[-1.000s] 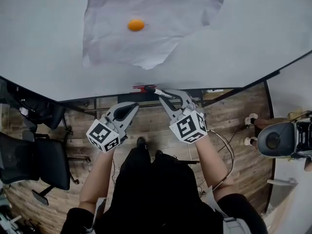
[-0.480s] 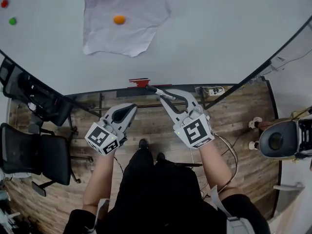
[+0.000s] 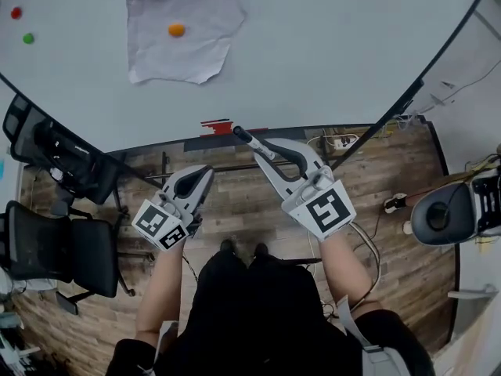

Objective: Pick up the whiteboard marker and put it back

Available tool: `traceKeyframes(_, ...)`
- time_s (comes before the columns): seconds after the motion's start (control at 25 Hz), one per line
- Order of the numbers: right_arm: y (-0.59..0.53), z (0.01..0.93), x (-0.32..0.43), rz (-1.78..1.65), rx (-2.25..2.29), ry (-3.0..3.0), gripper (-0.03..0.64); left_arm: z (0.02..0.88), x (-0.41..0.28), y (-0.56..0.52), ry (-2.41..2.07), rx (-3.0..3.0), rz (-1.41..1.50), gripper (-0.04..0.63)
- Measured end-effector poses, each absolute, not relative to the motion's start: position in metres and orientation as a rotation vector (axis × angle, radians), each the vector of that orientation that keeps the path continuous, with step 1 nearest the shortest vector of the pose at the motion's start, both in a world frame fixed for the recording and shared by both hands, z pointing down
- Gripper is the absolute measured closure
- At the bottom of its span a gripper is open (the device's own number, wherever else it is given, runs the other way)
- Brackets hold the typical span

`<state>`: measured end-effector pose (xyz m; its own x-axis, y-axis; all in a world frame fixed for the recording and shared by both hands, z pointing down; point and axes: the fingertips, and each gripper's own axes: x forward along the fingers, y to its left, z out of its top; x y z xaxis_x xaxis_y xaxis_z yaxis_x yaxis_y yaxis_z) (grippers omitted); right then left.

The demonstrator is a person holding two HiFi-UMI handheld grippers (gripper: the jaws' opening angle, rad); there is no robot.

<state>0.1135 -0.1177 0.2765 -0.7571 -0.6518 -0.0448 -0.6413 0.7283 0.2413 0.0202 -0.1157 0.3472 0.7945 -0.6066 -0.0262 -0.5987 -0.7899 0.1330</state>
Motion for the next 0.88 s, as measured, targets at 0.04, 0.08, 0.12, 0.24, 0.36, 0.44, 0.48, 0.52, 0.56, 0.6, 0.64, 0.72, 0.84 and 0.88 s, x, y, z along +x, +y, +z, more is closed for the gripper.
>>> traceKeyframes(0.04, -0.116, 0.273, 0.116, -0.352, 1.091, -2.904, 0.543, 0.344, 0.019, -0.116, -0.966, 2.873, -0.102, 0.589)
traceKeyframes(0.08, -0.115, 0.273, 0.119, -0.328, 1.098, -2.913, 0.543, 0.342, 0.018, -0.116, -0.966, 2.881, -0.101, 0.589)
traceKeyframes(0.12, -0.115, 0.274, 0.122, -0.306, 1.100, -2.915, 0.543, 0.340, 0.016, -0.117, -0.967, 2.885, -0.100, 0.589)
traceKeyframes(0.24, -0.117, 0.279, 0.128, -0.227, 1.110, -2.944, 0.543, 0.339, 0.008, -0.122, -0.974, 2.882, -0.107, 0.589)
traceKeyframes(0.36, -0.128, 0.286, 0.124, -0.196, 1.125, -2.952, 0.543, 0.344, 0.002, -0.131, -0.971, 2.883, -0.102, 0.589)
traceKeyframes(0.44, -0.130, 0.287, 0.121, -0.201, 1.136, -2.949, 0.543, 0.346, -0.001, -0.132, -0.962, 2.883, -0.094, 0.588)
traceKeyframes(0.48, -0.129, 0.285, 0.120, -0.206, 1.142, -2.947, 0.543, 0.345, -0.001, -0.132, -0.958, 2.883, -0.092, 0.589)
traceKeyframes(0.52, -0.129, 0.284, 0.119, -0.211, 1.146, -2.944, 0.543, 0.344, -0.002, -0.132, -0.954, 2.883, -0.092, 0.588)
traceKeyframes(0.56, -0.130, 0.283, 0.118, -0.217, 1.149, -2.939, 0.543, 0.344, -0.002, -0.133, -0.951, 2.883, -0.093, 0.589)
traceKeyframes(0.6, -0.132, 0.284, 0.116, -0.222, 1.149, -2.933, 0.543, 0.344, -0.003, -0.135, -0.948, 2.883, -0.094, 0.589)
traceKeyframes(0.64, -0.134, 0.285, 0.114, -0.227, 1.146, -2.927, 0.543, 0.345, -0.004, -0.136, -0.947, 2.882, -0.095, 0.589)
traceKeyframes(0.72, -0.138, 0.286, 0.111, -0.236, 1.137, -2.918, 0.543, 0.346, -0.006, -0.139, -0.945, 2.881, -0.092, 0.588)
traceKeyframes(0.84, -0.145, 0.290, 0.106, -0.250, 1.127, -2.891, 0.543, 0.349, -0.009, -0.144, -0.939, 2.877, -0.078, 0.589)
traceKeyframes(0.88, -0.149, 0.293, 0.105, -0.255, 1.126, -2.876, 0.543, 0.351, -0.010, -0.146, -0.938, 2.874, -0.073, 0.589)
